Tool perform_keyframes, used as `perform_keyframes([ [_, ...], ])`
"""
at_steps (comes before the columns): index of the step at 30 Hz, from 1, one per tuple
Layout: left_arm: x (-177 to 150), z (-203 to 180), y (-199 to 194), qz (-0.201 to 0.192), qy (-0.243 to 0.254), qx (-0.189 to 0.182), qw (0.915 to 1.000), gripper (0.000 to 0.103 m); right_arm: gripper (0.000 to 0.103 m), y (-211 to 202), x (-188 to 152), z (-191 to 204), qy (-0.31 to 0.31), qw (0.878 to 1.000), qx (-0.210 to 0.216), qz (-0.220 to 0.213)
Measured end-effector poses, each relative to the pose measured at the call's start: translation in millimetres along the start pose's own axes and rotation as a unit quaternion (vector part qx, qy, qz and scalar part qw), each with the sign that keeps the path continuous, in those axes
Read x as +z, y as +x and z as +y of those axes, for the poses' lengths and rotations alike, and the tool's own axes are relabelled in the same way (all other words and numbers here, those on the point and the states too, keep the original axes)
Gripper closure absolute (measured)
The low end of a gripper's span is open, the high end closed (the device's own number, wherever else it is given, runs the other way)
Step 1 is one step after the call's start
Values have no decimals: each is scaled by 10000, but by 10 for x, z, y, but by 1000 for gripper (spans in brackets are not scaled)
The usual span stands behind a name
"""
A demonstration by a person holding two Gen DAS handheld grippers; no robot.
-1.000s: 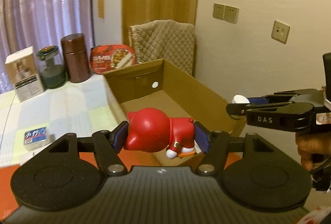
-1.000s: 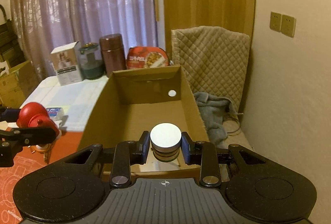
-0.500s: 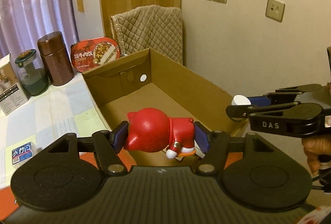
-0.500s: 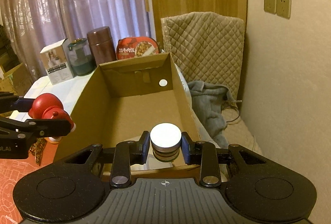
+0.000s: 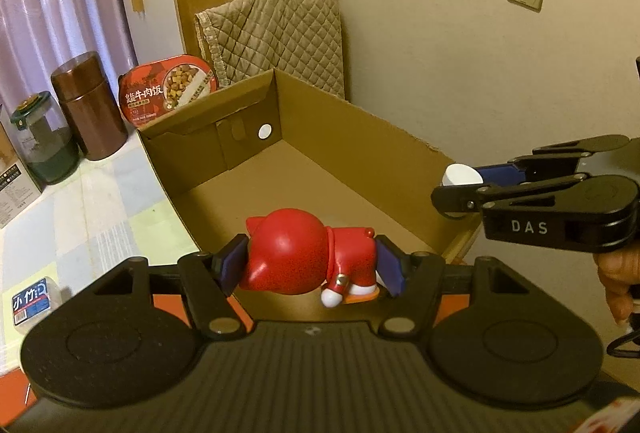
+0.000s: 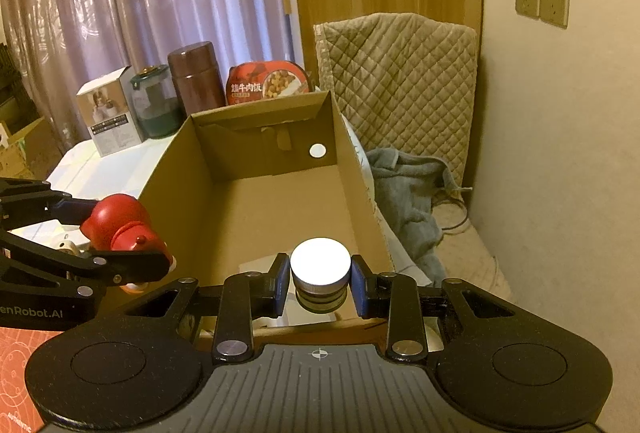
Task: Organize rigid objects
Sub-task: 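Carry the red figure and jar into the cardboard box and release both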
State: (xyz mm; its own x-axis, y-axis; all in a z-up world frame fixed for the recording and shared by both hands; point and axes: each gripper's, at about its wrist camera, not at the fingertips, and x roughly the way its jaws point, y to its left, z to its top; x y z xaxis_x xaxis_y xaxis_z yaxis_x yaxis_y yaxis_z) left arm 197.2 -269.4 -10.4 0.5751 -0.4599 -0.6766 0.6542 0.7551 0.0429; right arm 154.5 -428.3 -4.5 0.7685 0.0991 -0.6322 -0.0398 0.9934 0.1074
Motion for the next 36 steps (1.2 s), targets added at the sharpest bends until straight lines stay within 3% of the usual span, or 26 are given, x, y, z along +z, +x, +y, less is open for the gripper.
perform_keyframes([
  [6, -55, 2, 53, 156, -4, -7, 9999, 40, 74, 11, -8, -4, 44, 10000, 8, 13],
  [19, -18, 151, -200, -203, -201, 167, 9995, 36, 74, 15, -20, 7, 58, 10000, 16, 19],
  [36, -191, 288, -390, -280, -590, 282, 9975, 36, 74, 50, -25, 40, 31, 10000, 15, 38],
])
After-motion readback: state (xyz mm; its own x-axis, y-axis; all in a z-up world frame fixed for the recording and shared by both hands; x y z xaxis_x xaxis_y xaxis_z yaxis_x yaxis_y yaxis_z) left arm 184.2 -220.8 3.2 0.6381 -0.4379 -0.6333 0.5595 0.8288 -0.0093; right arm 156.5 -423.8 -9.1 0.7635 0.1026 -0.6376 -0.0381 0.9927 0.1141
